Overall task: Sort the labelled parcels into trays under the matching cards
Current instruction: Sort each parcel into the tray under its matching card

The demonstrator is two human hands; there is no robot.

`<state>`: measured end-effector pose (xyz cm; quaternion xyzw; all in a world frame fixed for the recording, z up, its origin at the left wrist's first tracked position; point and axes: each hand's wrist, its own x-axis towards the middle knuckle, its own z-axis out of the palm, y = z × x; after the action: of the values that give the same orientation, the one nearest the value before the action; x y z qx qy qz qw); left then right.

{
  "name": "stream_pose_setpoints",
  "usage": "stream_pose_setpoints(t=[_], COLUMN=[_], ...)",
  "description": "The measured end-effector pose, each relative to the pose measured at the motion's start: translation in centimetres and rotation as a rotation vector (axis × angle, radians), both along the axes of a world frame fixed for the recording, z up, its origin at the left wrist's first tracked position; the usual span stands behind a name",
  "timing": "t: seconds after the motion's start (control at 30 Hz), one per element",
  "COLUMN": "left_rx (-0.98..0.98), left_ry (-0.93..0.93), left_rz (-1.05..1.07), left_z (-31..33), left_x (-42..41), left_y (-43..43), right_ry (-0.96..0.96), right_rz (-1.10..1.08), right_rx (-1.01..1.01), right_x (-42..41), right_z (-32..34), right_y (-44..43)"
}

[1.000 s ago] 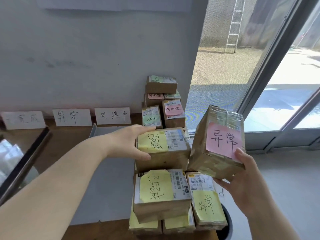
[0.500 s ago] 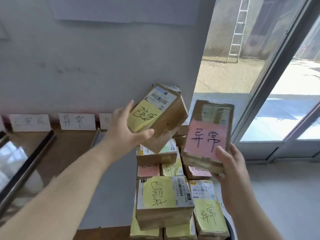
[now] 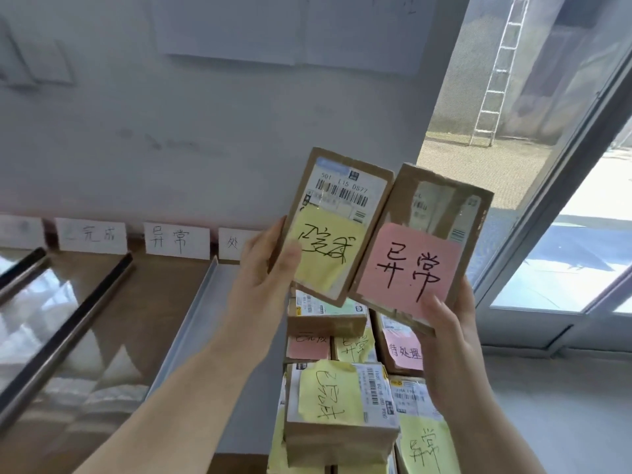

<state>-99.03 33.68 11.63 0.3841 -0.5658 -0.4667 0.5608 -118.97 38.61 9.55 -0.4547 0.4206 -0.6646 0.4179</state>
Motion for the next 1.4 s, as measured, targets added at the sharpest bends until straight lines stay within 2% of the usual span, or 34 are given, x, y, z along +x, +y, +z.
stream_pose_setpoints(t=[0.07, 0.17, 0.33, 0.5, 0.63, 0.97, 1.27, 1.4], left_rx=[0.039, 0.02, 0.044, 0.158, 0.208, 0.337, 0.529, 0.56], left_ry=[0.19, 0.232, 0.16, 0.211, 0.175, 0.11, 0.039, 0.021], left_rz=[-0.054, -0.07, -0.222, -0.228, -0.259, -0.23, -0.208, -0.173], left_z=[0.1, -0.2, -1.3, -2.4, -2.7, -4.8, -7.5, -8.4], left_x=[0.6, 1.6, 4.8, 11.3, 18.0, 31.6, 37.3, 38.1], left_y=[0.4, 1.0, 1.4, 0.9, 0.6, 1.1, 3.5, 3.7], right_ry=[-0.002, -0.011, 0.018, 0.132, 0.095, 0.167, 0.1, 0.135], right_rz=[0.029, 0.078, 0.109, 0.1, 0.066, 0.061, 0.078, 0.095], right_rx=[0.012, 0.055, 0.113, 0.126, 0.189, 0.357, 0.573, 0.627], right_x=[-0.1, 0.0, 2.5, 8.6, 15.1, 28.9, 35.4, 36.4], right_z=[-0.1, 0.0, 0.5, 1.5, 1.5, 0.1, -2.9, -4.0], right_y=[0.1, 0.3, 0.8, 0.8, 0.4, 1.3, 3.0, 2.3])
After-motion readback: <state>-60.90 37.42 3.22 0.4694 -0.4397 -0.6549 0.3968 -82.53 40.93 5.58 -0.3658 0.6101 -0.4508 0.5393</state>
